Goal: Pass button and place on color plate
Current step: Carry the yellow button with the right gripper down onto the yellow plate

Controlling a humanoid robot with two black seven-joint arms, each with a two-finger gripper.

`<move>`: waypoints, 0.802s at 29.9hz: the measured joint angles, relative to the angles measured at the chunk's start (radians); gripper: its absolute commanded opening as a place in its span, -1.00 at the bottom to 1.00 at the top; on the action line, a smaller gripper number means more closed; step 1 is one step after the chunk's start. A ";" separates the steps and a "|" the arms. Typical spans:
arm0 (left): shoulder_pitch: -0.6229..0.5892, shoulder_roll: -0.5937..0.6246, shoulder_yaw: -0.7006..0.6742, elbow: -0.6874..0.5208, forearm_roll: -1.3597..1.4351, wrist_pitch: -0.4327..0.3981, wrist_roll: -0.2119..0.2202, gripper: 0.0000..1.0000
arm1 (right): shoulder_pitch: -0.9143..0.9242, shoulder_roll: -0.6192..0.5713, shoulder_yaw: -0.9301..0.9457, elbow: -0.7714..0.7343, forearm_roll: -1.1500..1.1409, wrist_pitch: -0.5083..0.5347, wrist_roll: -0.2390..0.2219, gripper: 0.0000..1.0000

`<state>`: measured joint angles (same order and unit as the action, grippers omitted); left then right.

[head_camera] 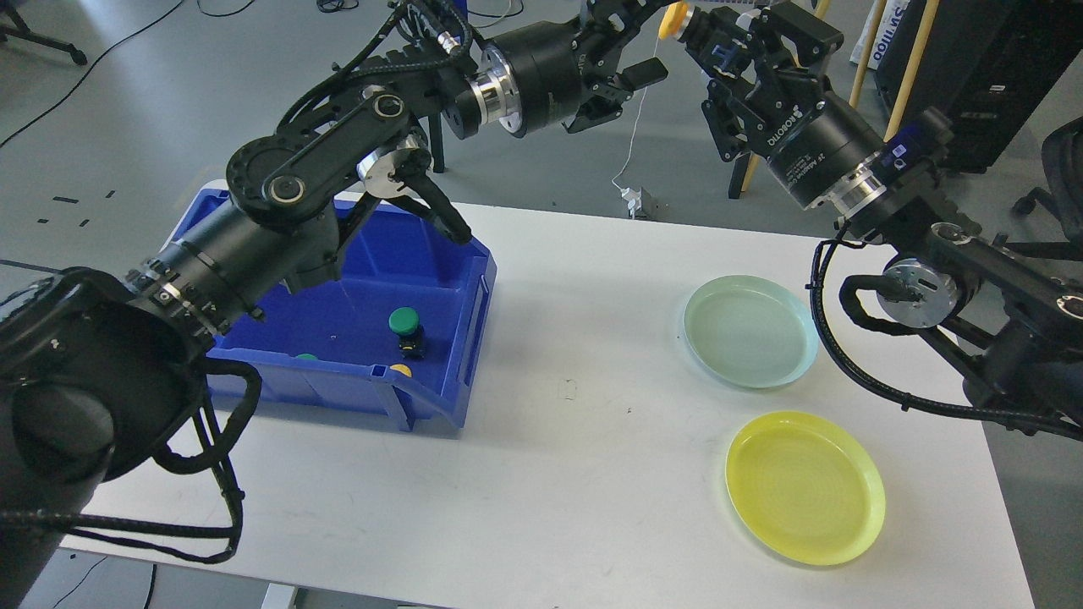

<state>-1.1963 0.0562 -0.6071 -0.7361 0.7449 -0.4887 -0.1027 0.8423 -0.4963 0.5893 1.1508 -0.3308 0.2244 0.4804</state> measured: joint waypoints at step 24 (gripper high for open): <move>0.027 0.345 0.023 -0.014 0.050 0.000 -0.083 0.99 | -0.472 -0.608 -0.395 0.271 -0.025 0.070 0.005 -0.62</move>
<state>-1.1697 0.4010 -0.5840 -0.7497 0.7947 -0.4887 -0.1857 0.3705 -1.1042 0.1945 1.4218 -0.3555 0.2944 0.4857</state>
